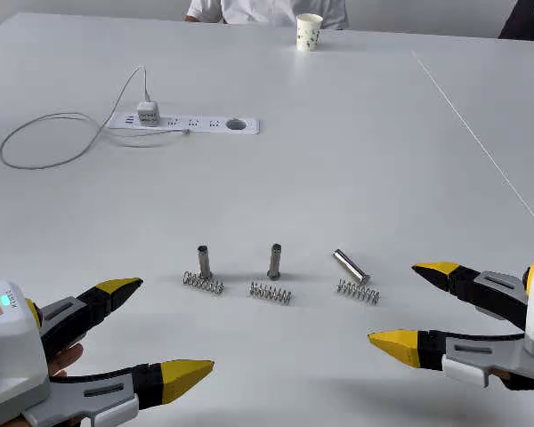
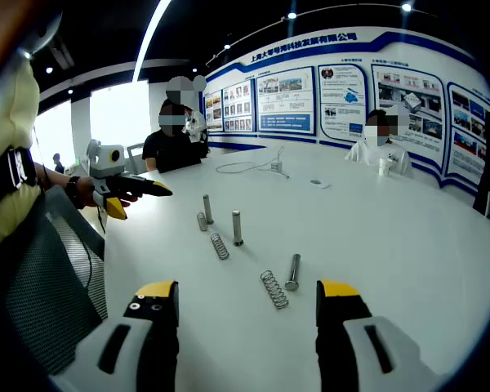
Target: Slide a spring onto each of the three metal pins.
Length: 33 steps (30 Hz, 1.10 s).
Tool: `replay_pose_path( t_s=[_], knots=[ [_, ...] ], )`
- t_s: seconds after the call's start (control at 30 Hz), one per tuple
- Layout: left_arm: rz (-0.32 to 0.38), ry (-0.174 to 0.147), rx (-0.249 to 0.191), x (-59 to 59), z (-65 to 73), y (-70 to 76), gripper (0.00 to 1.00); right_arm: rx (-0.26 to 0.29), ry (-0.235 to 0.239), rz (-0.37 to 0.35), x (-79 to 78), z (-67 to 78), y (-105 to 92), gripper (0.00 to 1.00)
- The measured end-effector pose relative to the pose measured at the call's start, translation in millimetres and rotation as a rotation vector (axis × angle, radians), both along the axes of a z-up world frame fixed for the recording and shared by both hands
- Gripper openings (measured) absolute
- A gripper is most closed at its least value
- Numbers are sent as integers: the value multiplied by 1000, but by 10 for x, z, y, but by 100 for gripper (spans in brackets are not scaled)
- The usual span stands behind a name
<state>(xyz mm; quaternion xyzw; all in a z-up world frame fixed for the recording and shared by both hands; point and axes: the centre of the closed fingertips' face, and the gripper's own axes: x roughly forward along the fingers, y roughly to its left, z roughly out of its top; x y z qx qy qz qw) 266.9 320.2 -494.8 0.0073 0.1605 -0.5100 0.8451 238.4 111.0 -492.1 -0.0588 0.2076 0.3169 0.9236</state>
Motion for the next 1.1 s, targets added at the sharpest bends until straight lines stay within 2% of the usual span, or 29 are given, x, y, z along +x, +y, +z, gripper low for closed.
replay_pose_path(
  t_s=[0.83,1.1],
  knots=[
    [0,-5,0,13,26,-3,85,-12,12,-6,15,-28,-35,68],
    [-2,-4,-1,27,24,-3,85,-19,17,-14,85,-10,-74,66]
  ],
)
